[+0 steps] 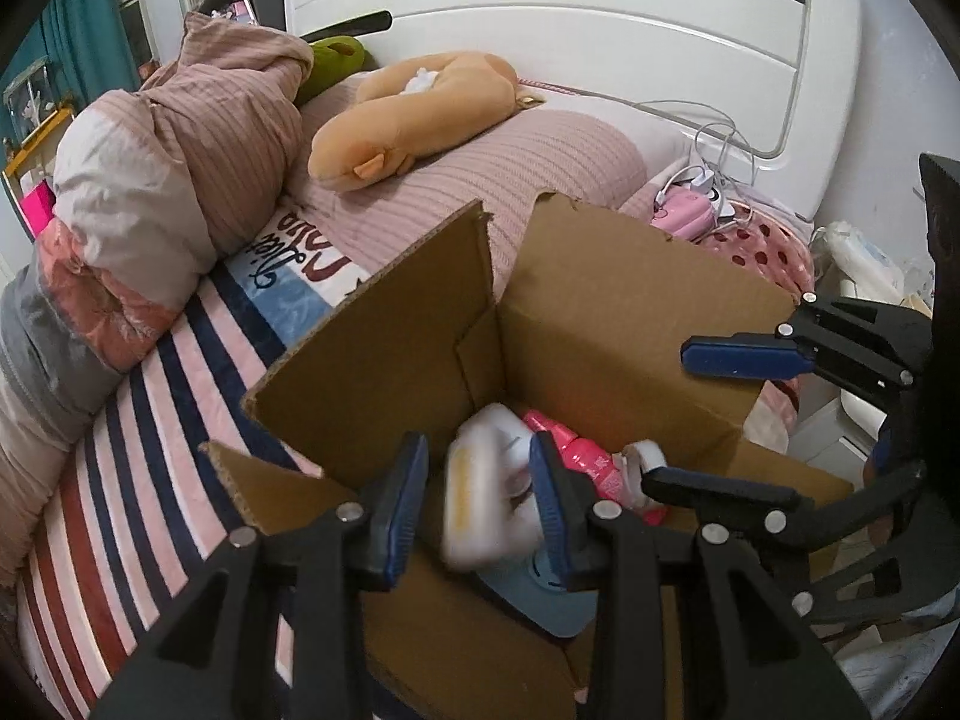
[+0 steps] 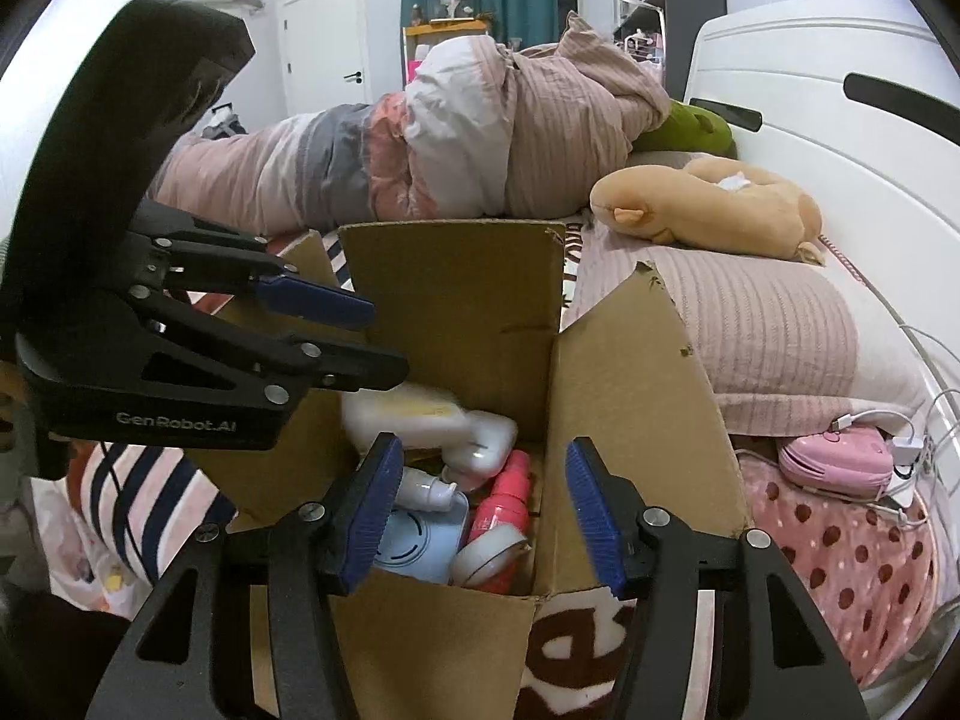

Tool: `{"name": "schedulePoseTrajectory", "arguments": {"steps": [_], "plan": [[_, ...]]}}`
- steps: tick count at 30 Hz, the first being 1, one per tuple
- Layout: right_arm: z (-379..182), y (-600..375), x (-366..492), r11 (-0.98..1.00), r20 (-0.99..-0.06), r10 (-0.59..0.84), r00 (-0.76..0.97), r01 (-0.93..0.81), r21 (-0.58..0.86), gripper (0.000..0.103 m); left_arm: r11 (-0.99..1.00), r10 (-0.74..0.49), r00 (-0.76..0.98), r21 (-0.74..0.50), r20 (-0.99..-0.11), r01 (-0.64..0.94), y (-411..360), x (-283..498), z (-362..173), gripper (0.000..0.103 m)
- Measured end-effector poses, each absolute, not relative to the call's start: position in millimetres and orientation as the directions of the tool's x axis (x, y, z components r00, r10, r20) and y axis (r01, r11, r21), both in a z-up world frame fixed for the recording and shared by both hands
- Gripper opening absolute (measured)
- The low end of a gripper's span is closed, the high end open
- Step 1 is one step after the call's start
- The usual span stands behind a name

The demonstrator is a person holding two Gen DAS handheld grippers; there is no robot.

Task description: Organize rigid objects

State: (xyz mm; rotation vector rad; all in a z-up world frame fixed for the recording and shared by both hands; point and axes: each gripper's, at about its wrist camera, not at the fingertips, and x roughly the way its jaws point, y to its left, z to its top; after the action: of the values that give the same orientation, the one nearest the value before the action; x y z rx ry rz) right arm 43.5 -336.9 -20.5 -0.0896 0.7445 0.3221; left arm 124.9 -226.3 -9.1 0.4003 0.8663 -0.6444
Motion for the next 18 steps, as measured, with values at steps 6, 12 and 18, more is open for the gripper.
{"name": "schedulePoseTrajectory", "arguments": {"steps": [6, 12, 18], "plan": [[-20, -335, 45, 0.944, -0.679, 0.261, 0.686, -0.327, 0.033, 0.053, 0.752, -0.376, 0.490, 0.050, -0.786, 0.657, -219, 122, -4, 0.042], [-11, -331, 38, 0.925, -0.649, 0.311, 0.695, -0.379, 0.038, 0.055, 0.796, -0.408, 0.575, 0.032, -0.709, 0.604, -194, 96, 26, 0.072], [16, -321, 29, 0.900, -0.571, 0.359, 0.738, -0.435, 0.003, 0.090, 0.887, -0.351, 0.712, 0.027, -0.608, 0.460, -158, 60, 54, 0.098]]}}
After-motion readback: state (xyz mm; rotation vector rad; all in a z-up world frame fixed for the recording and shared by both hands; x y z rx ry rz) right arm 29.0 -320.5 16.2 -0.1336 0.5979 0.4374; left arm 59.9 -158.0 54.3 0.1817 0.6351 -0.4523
